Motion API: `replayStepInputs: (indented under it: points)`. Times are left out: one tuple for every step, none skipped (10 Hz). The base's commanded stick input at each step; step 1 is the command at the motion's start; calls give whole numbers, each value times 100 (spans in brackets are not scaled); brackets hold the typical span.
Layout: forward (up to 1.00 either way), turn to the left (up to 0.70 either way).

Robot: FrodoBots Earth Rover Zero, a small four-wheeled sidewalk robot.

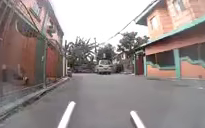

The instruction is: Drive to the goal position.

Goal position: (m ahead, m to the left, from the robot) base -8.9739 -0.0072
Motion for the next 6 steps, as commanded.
replayStepInputs:
  points:
    - [0, -85]
    - [0, -85]
    - [0, -85]
    - [0, -85]
    - [0, -85]
    - [0, -85]
